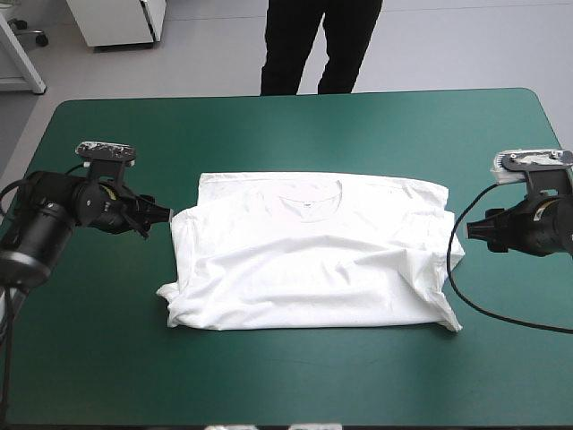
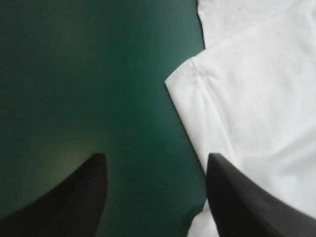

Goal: Fold the cloth

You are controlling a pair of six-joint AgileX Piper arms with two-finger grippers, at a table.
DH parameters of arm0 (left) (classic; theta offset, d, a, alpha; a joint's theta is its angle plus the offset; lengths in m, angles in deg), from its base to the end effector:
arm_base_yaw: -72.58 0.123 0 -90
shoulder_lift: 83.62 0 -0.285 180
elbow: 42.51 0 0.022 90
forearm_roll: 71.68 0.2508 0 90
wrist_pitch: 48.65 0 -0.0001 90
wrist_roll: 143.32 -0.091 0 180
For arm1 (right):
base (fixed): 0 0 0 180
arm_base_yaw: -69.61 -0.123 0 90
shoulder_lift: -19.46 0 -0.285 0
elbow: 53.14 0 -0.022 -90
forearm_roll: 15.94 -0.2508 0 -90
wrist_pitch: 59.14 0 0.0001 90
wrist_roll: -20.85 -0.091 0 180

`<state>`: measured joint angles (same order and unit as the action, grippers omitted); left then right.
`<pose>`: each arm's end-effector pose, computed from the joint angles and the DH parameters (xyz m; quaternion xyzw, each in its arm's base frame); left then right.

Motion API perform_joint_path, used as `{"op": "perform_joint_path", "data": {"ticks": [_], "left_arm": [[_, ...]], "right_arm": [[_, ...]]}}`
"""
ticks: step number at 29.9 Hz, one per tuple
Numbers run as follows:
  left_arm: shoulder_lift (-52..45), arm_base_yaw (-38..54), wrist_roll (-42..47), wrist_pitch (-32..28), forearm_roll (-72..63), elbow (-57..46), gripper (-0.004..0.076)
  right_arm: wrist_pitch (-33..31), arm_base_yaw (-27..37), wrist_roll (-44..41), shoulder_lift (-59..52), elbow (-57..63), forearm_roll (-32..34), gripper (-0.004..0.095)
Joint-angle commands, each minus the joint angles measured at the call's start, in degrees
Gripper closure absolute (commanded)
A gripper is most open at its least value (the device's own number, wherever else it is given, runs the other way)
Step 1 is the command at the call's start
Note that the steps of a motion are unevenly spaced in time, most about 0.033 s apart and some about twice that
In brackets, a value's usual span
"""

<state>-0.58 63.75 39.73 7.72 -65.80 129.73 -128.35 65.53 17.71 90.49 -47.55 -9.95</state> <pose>0.2638 -0.0331 0.3483 0.0635 0.9560 0.0195 0.2858 0.1973 0.0052 0.3971 -0.0112 0.9545 -0.0336 0.2961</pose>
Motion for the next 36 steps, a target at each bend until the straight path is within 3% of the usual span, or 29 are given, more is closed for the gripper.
{"op": "perform_joint_path", "data": {"ticks": [1,9,25,30,36], "left_arm": [[4.73,2.12,-0.81,-3.75,-3.78,1.82,0.0286],[15.32,2.22,-1.08,-10.04,-4.24,1.82,0.0286],[23.49,2.11,-1.38,-12.68,-9.11,1.82,0.029],[25.44,2.11,-1.38,-11.65,-9.11,1.82,0.0392],[25.64,2.11,-1.38,-11.36,-9.52,2.14,0.0652]], "right_arm": [[2.17,-0.03,0.2,-0.95,-1.84,1.12,0.0326],[2.17,-0.03,0.35,-0.95,-1.84,1.12,0.0327],[2.09,-3.45,0.6,-0.95,-1.84,1.2,0.0327],[1.9,-3.45,0.6,-0.95,-1.84,1.06,0.0327],[1.9,-3.45,0.6,-0.95,-1.84,0.9,0.0327]]}}
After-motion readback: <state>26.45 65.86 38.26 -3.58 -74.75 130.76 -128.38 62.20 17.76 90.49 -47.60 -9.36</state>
